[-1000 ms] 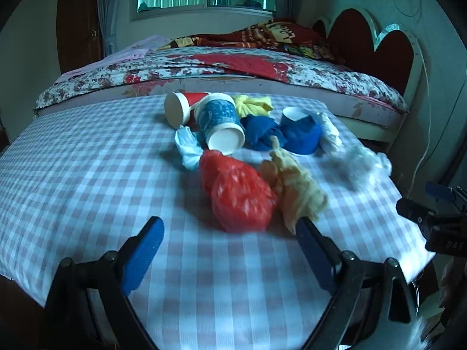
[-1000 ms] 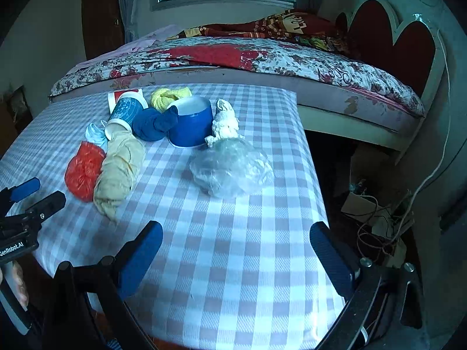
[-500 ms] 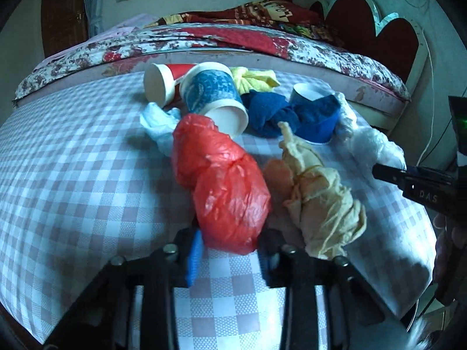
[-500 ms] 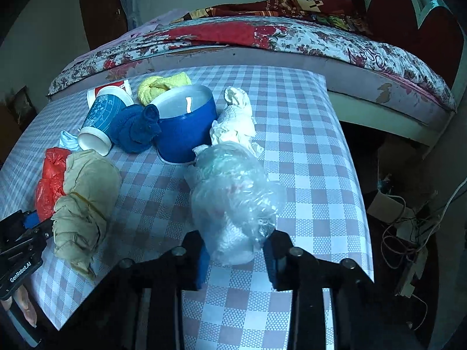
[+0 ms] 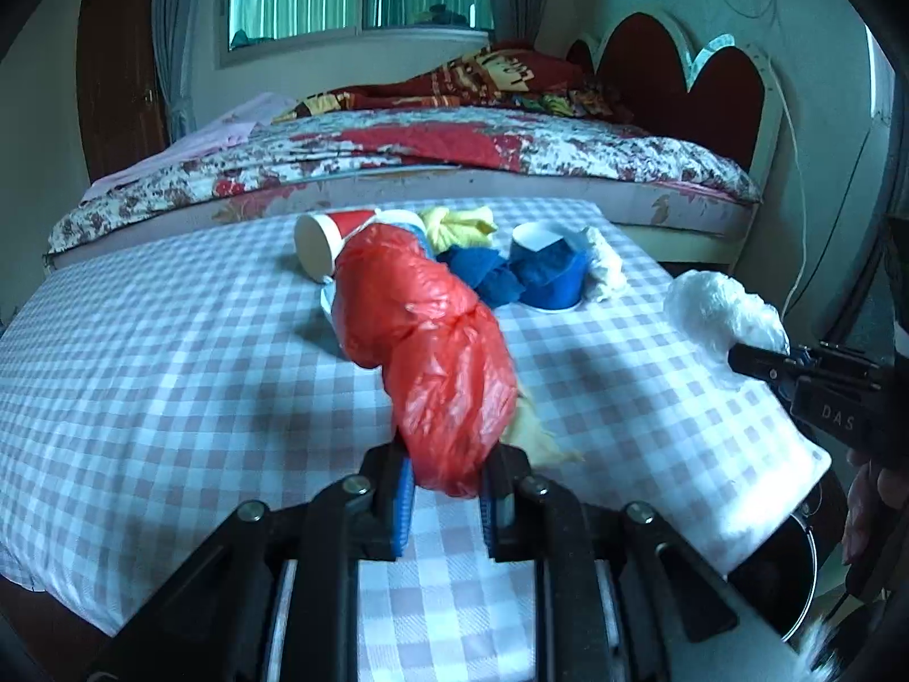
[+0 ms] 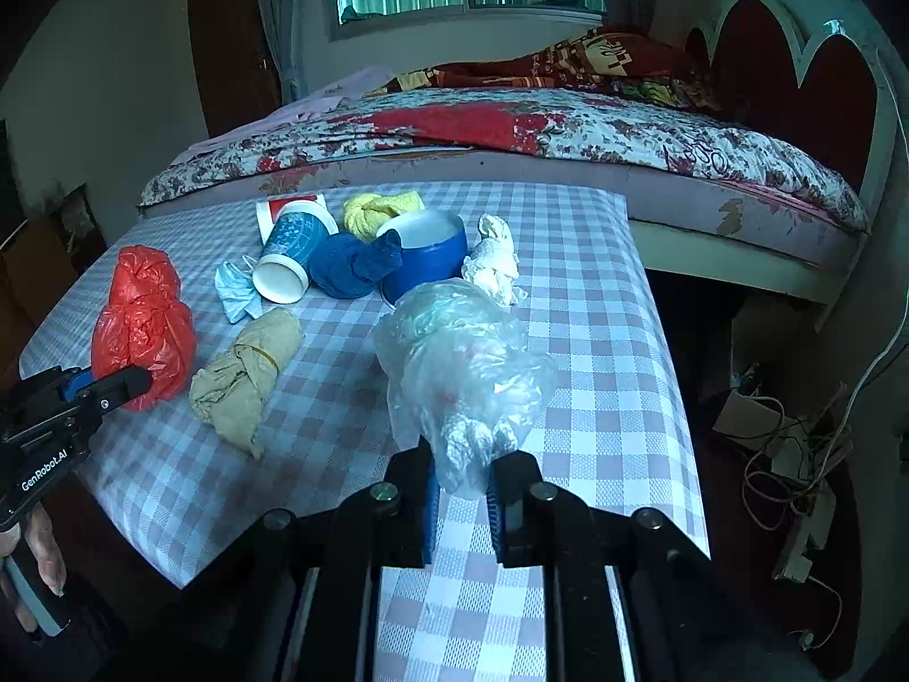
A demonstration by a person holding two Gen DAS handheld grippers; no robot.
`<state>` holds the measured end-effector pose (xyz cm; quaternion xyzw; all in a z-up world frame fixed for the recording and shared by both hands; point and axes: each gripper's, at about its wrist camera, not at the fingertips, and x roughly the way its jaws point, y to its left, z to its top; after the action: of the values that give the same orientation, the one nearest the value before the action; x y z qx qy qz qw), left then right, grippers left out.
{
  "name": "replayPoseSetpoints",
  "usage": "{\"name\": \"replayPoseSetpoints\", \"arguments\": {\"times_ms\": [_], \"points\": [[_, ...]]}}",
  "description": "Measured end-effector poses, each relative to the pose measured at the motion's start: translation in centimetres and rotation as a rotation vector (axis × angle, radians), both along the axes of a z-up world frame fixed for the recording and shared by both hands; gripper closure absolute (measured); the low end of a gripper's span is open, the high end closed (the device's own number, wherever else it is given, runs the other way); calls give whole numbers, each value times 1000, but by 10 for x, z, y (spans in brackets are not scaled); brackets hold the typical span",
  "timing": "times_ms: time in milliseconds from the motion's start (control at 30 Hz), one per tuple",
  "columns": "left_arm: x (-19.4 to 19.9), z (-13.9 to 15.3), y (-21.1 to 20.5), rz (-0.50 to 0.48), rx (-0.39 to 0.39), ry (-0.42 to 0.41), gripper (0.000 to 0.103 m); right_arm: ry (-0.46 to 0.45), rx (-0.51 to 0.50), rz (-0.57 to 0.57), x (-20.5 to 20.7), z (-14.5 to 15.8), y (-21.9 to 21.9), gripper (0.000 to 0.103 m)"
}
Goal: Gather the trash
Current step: 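Grasp the red plastic bag with the left gripper while the right grasps the clear bag, then carry both bags over the black bin and open both grippers to drop them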
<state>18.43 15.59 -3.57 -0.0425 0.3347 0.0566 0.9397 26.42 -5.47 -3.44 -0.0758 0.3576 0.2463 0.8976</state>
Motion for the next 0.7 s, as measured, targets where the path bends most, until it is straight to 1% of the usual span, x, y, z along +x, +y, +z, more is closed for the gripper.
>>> {"name": "replayPoseSetpoints", "arguments": {"times_ms": [133, 267, 467, 700], "points": [[-16, 11, -17, -37, 8, -25, 83, -32, 18, -5, -26, 14, -15, 88], [-30, 16, -37, -82, 14, -43, 83, -56, 36, -11, -51, 24, -33, 88], [-46, 22, -74, -154, 19, -62, 84, -76, 41, -45, -84, 30, -63, 88], [-58, 26, -114, -236, 21, -77, 84, -81, 54, -121, -105, 32, -103, 88]]}}
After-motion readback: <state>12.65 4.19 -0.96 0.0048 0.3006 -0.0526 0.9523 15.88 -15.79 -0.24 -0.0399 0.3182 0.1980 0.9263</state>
